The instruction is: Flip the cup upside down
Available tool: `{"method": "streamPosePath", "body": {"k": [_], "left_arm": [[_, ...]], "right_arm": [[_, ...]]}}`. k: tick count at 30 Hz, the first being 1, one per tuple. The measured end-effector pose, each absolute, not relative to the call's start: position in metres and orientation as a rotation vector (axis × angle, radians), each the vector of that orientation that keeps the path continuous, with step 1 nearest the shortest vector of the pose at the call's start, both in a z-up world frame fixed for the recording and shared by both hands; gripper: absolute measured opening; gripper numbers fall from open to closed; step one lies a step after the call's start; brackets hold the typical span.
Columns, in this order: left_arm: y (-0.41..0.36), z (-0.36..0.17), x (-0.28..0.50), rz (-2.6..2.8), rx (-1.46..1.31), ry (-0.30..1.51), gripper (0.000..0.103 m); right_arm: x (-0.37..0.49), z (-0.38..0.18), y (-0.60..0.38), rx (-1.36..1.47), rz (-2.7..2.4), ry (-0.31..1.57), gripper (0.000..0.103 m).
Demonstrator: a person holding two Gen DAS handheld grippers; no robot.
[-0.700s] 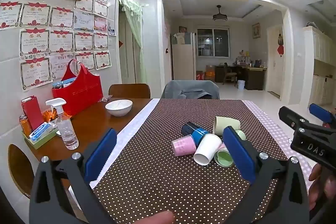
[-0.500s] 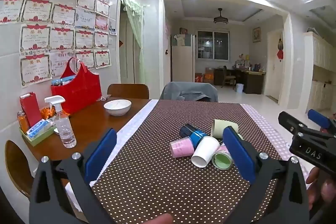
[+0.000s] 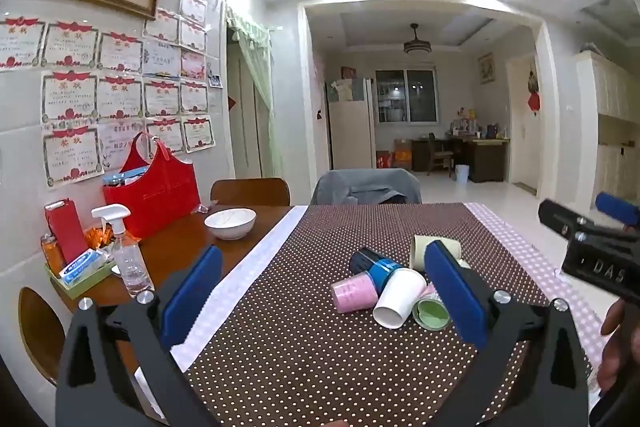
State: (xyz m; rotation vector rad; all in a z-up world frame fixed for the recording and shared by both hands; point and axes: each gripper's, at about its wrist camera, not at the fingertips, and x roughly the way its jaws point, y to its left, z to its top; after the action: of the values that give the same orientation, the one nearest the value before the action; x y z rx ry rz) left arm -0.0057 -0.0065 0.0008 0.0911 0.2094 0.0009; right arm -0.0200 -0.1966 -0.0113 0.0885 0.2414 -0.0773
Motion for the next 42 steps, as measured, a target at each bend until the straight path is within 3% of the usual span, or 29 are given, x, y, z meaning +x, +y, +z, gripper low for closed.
{"method": "streamPosePath", "body": {"k": [42], "left_arm": [[0.001,-0.004,-0.004,-0.059,0.052,0.232,0.099]], "right_arm": [[-0.023,-0.009,-0.2,0.088,-0.078,0.239,0.097]]}}
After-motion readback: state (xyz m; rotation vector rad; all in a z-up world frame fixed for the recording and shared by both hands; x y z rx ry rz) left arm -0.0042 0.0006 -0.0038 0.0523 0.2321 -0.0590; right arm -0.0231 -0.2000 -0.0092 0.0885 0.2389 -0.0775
